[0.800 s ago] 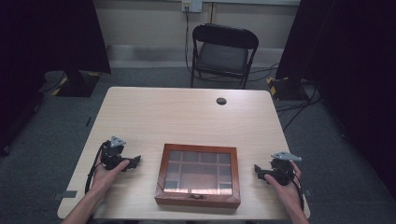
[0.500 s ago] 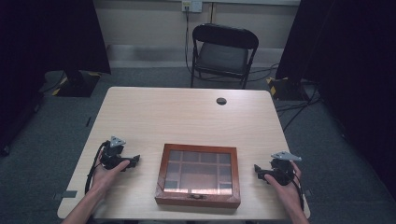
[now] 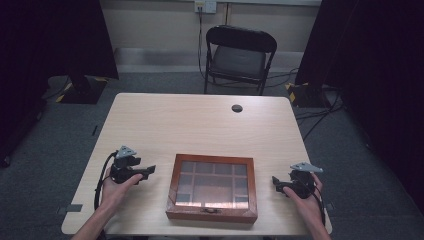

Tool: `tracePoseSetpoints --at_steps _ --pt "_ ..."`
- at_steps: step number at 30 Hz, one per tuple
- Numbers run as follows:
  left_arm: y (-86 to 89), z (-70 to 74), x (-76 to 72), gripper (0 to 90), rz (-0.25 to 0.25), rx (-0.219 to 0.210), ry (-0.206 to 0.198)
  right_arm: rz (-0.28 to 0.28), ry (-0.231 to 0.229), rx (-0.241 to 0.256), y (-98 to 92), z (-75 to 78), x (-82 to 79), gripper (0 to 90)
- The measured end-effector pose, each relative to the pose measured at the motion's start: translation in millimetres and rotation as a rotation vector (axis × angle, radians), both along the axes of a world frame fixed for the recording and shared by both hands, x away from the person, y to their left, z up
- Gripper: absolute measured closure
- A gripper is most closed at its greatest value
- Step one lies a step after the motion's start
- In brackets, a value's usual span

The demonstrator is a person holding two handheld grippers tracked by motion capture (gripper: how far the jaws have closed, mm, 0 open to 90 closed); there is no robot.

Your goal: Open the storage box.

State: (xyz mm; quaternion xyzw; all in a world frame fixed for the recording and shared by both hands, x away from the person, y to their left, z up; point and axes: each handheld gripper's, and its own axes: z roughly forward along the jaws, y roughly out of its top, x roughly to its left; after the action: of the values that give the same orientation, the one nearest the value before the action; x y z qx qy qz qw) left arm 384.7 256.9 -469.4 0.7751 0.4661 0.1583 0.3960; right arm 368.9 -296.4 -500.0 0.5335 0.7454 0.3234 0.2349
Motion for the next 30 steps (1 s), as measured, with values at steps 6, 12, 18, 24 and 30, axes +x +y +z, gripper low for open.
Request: tracePoseSetpoints --at_steps 6,12,18,24,30 --pt "-9.9 7.4 -5.5 33.1 -0.055 -0.010 -0.010 0.000 0.000 0.000 0.0 0.0 0.0 11.4" --pt "-25.5 18.4 -12.5 35.1 -0.152 -0.048 -0.033 0.000 0.000 0.000 0.0 0.0 0.0 11.4" --pt "-35.2 25.8 -15.6 36.9 -0.184 -0.064 -0.023 0.000 0.000 0.000 0.0 0.0 0.0 11.4" --pt "-49.1 28.5 -19.2 38.9 -0.259 -0.094 -0.004 0.000 0.000 0.000 0.2 0.0 0.3 11.4" --pt "-60.9 33.1 -18.0 38.4 -0.315 -0.096 -0.004 0.000 0.001 0.000 0.2 0.1 0.3 11.4"
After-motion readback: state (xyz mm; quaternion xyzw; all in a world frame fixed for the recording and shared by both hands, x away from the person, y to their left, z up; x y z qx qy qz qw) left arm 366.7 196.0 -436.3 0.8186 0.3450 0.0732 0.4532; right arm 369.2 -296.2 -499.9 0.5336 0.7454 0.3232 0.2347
